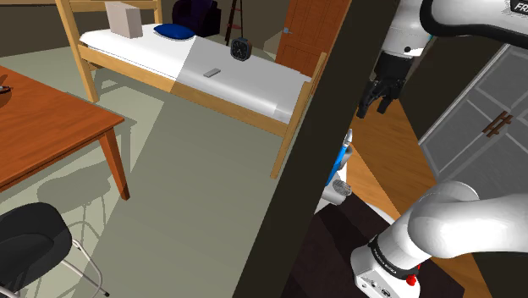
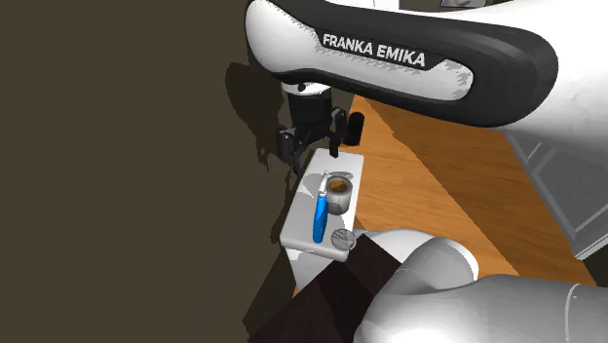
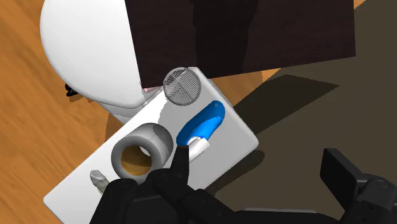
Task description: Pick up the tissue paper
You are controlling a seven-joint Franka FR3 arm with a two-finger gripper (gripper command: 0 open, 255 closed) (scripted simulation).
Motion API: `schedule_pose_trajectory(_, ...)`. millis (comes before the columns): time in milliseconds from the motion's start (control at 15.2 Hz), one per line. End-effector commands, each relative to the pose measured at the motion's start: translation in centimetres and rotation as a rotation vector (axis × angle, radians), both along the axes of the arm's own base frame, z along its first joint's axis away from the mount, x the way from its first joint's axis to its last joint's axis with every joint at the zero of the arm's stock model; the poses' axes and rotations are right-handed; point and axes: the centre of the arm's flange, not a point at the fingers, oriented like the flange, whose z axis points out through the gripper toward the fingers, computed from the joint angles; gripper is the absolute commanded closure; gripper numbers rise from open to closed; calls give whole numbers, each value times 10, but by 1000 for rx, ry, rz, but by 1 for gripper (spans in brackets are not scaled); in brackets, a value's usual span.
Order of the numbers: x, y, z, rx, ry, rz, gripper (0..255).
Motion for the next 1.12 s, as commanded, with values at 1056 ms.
schedule_pose_trajectory(1056,45,-117,-168,32,-71,49,0)
